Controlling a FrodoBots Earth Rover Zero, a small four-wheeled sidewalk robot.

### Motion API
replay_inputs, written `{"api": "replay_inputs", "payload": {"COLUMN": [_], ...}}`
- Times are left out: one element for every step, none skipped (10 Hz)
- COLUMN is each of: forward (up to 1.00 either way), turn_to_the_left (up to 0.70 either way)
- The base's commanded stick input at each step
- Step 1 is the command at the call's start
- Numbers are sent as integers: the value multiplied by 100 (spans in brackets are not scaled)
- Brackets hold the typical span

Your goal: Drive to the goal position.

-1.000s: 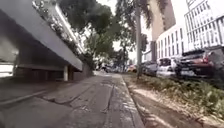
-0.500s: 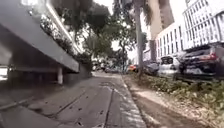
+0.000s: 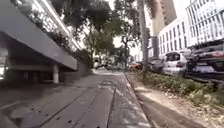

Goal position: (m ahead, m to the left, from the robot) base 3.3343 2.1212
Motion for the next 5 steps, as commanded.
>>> {"api": "replay_inputs", "payload": {"forward": [45, 45, 45, 45, 45], "turn_to_the_left": [0, -5, -22, -21, 0]}}
